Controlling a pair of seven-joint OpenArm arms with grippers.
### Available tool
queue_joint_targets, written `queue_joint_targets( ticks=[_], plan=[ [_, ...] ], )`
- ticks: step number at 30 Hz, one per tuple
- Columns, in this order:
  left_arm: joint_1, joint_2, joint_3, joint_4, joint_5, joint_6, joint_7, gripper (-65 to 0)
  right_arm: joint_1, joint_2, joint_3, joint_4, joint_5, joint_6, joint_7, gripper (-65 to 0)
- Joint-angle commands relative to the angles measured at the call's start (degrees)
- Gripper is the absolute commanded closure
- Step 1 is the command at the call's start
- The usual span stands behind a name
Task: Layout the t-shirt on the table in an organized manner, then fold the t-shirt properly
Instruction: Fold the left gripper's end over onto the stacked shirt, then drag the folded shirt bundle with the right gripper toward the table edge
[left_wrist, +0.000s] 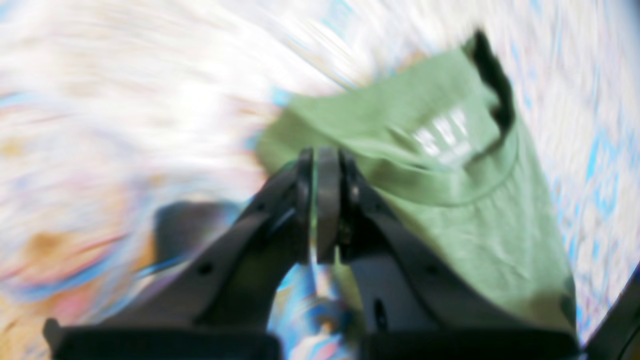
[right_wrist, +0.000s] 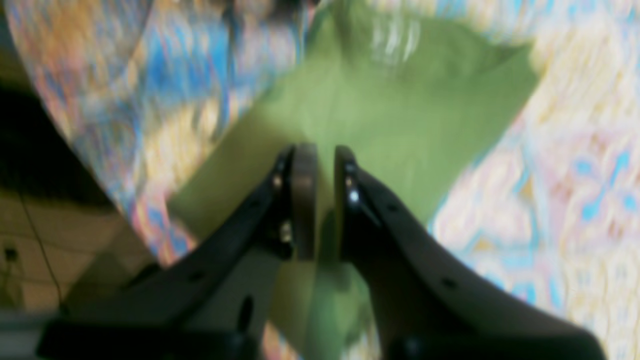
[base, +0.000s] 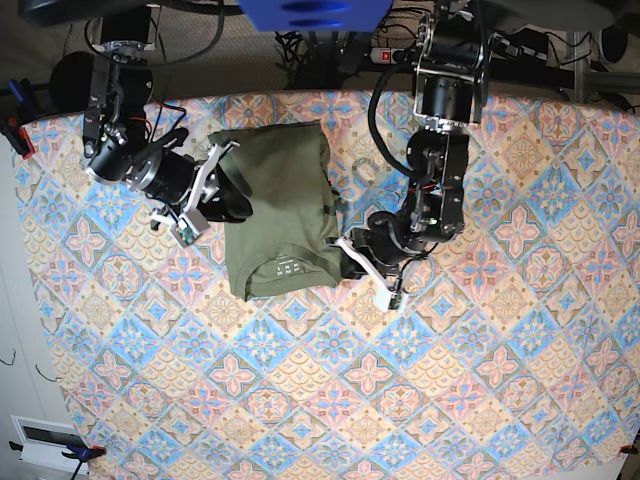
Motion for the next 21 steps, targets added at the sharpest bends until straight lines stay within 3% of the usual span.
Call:
queue_joint_targets(
  ticks=[1, 5, 13, 21],
  plan=[
    [1.1, 0.0, -2.1, 3.3, -0.5, -0.3, 0.6, 0.0, 0.6, -0.7, -0.7, 1.0, 1.3, 0.2, 1.0, -6.0],
    [6.7, 0.0, -9.7, 11.0, -0.5, -0.4, 2.6, 0.0, 2.1, -5.4, -5.3, 0.3, -0.3, 0.2, 1.0, -6.0],
    [14.7, 0.0, -15.7, 20.6, -0.5, -0.4, 2.7, 0.0, 7.6, -10.7, -19.5, -6.8, -21.2, 0.2, 1.0, -6.0],
    [17.0, 0.0, -15.6, 22.9, -0.5, -0.5, 2.8, 0.0, 9.9, -15.0, -21.0, -21.5, -34.0, 0.2, 0.6, -6.0]
  ],
)
